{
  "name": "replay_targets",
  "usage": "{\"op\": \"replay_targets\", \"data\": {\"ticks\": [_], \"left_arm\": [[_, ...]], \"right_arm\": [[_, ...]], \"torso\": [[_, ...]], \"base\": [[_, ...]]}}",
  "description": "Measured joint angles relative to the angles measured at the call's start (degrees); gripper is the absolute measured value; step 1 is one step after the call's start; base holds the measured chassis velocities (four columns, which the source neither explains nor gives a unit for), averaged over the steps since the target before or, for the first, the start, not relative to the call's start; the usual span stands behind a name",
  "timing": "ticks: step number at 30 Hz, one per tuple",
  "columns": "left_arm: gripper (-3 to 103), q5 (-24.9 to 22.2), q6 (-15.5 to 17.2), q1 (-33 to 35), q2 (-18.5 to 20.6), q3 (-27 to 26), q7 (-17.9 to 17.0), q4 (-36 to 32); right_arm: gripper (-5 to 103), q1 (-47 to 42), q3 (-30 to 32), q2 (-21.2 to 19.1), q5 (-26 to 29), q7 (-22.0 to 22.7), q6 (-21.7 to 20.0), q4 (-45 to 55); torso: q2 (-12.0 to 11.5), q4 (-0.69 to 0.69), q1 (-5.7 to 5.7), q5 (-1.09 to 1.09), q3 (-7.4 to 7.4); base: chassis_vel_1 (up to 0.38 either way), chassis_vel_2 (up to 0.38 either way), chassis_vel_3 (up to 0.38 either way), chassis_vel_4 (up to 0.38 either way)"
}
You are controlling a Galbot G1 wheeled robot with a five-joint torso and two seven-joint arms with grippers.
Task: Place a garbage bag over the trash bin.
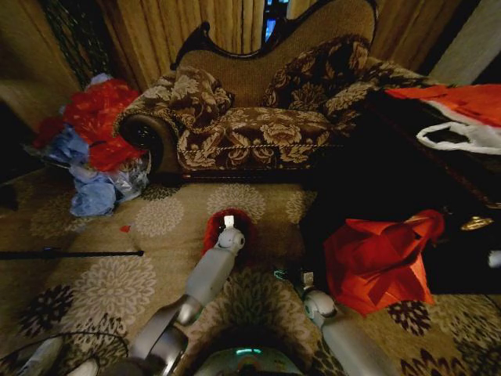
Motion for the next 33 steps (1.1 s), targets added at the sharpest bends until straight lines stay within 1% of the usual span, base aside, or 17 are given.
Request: {"op": "replay_targets", "data": {"ticks": [2,4,6,7,8,10,11,13,14,16,17,19,23,26,29,31,33], "left_arm": [[0,0.7,-1.4,-1.5,-1.0,-0.3,1.3,4.5],[0,0.8,-1.5,-1.7,-1.1,-0.3,1.4,5.0],[0,1.0,-2.6,-3.5,-2.4,-0.5,2.4,9.2],[0,1.1,-3.1,-4.5,-2.8,-0.5,2.7,11.1],[0,1.1,-3.1,-4.5,-2.8,-0.5,2.7,11.1],[0,1.5,-4.4,-6.6,-3.1,-0.8,3.8,14.8],[0,1.5,-4.4,-6.6,-3.1,-0.8,3.8,14.8],[0,2.0,-5.3,-7.3,-3.0,-1.2,4.8,18.3],[0,2.3,-6.1,-7.5,-2.9,-1.4,5.5,20.4],[0,2.6,-6.6,-7.8,-2.9,-1.5,5.9,21.7],[0,2.8,-6.9,-8.0,-2.9,-1.6,6.2,22.6],[0,3.0,-7.0,-7.4,-2.9,-1.7,6.2,22.7],[0,3.4,-6.3,-6.7,-2.9,-1.8,6.1,20.7],[0,3.0,-5.6,-7.2,-2.8,-1.8,6.2,21.2],[0,2.0,-3.8,-8.2,-2.8,-1.9,6.4,21.9],[0,1.8,-3.3,-8.2,-2.8,-1.9,6.4,22.0],[0,1.1,-1.8,-8.2,-2.8,-2.1,6.5,21.8]], "right_arm": [[100,-0.2,0.4,-0.4,0.1,-0.1,0.0,0.2],[100,-0.2,0.5,-0.5,0.1,-0.1,0.0,0.2],[100,-0.2,1.0,-1.0,0.4,-0.2,0.0,0.2],[100,-0.2,1.1,-1.2,0.5,-0.3,0.0,0.2],[100,-0.2,1.1,-1.2,0.5,-0.3,0.0,0.2],[100,-0.1,1.1,-1.6,0.7,-0.4,0.0,0.2],[100,-0.1,1.1,-1.6,0.7,-0.4,0.0,0.2],[100,0.4,0.7,-1.7,0.9,-0.5,0.0,-0.2],[100,1.2,-0.1,-1.6,1.2,-0.6,0.0,-0.6],[100,1.4,-0.5,-1.5,1.2,-0.7,0.0,-0.7],[100,1.6,-0.8,-1.5,1.4,-0.8,0.0,-0.7],[100,1.8,-1.2,-1.4,1.4,-0.8,-0.1,-0.8],[100,2.3,-1.9,-1.2,1.3,-0.8,-0.1,-0.8],[100,2.9,-2.3,-0.8,1.2,-0.8,-0.1,-0.9],[100,4.6,-4.3,-0.1,1.5,-0.7,-0.1,-1.1],[100,5.0,-4.8,0.0,1.5,-0.7,-0.1,-1.2],[100,6.0,-6.2,0.3,1.8,-0.5,-0.3,-1.2]], "torso": [[0.0,0.01,0.0,0.0,0.0],[0.0,0.01,0.0,0.0,0.0],[0.0,0.02,0.0,0.01,0.0],[0.0,0.0,0.0,0.0,0.0],[0.0,0.0,0.0,0.0,0.0],[0.0,-0.04,-0.04,0.01,-0.05],[0.0,-0.04,-0.04,0.01,-0.05],[0.0,0.01,-0.01,0.02,0.0],[0.0,0.03,0.03,-0.04,0.03],[0.0,0.04,0.02,-0.01,0.02],[0.0,0.04,0.0,0.04,-0.01],[0.0,0.0,0.01,-0.02,0.01],[0.0,0.0,0.0,-0.01,0.0],[0.0,0.0,0.01,-0.02,0.01],[0.0,0.01,0.0,0.01,0.0],[0.0,0.01,0.0,0.0,0.0],[0.0,0.03,0.01,0.0,0.01]], "base": [[0.0,0.0,0.0,0.0],[0.0,0.0,0.0,0.0],[0.0,0.0,0.0,0.0],[0.0,0.0,0.0,0.0],[0.0,0.0,0.0,0.0],[0.0,0.0,0.0,0.0],[0.0,0.0,0.0,0.0],[0.0,0.0,0.0,0.0],[0.0,0.0,0.0,0.0],[0.0,0.0,0.0,0.0],[0.0,0.0,0.0,0.0],[0.0,0.0,0.0,0.0],[0.0,0.0,0.0,0.0],[0.0,0.0,0.0,0.0],[0.0,0.0,0.0,0.0],[0.0,0.0,0.0,0.0],[0.0,0.0,0.0,0.0]]}}
